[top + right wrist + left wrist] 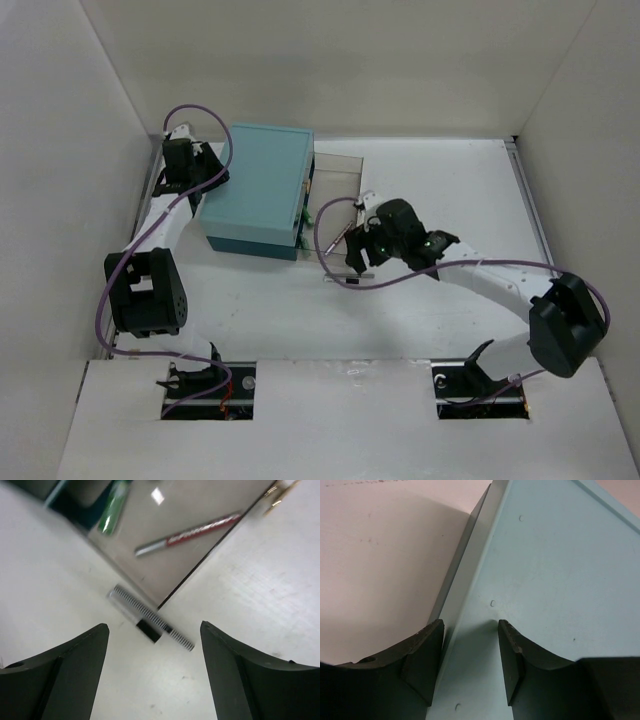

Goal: Organize the makeup

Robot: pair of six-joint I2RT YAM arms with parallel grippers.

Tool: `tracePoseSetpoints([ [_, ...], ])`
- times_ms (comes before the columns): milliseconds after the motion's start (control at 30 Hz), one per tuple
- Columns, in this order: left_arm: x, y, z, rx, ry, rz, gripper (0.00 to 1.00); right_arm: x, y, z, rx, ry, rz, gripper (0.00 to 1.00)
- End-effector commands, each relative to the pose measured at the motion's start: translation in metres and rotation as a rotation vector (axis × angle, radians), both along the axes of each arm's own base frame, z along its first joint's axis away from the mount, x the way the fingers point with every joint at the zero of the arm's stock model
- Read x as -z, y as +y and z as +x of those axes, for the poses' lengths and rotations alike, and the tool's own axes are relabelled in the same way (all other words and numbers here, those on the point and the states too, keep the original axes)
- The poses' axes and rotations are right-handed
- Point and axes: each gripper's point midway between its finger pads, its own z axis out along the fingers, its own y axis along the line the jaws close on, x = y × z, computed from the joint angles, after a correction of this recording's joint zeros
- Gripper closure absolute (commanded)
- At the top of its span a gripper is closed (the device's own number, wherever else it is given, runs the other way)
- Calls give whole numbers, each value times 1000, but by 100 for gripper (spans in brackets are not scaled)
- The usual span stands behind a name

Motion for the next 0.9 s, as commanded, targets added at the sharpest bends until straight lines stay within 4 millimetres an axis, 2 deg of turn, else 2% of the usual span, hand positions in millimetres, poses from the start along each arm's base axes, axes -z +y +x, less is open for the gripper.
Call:
tracePoseSetpoints([
  [0,66,2,-26,-21,226,32,58,5,22,-34,-180,-35,0,20],
  [100,66,0,-26,-16,226,32,58,19,35,-45,-272,-35,-31,20],
  [300,58,-1,-27,-9,207,28,57,57,42,-27,-278,-5,-139,19],
  [500,56,2,-29,-13,206,27,57,82,45,-30,-311,21,-204,21],
  [633,55,2,-29,-14,204,27,57,91,50,-36,-328,5,-251,25],
  [700,56,2,-29,-14,206,27,57,97,48,-36,-313,-8,-290,29],
  [767,57,2,-29,-14,207,27,57,103,44,-37,-289,-21,-339,37],
  [867,57,2,-30,-14,209,27,57,115,40,-41,-282,-23,-394,39],
])
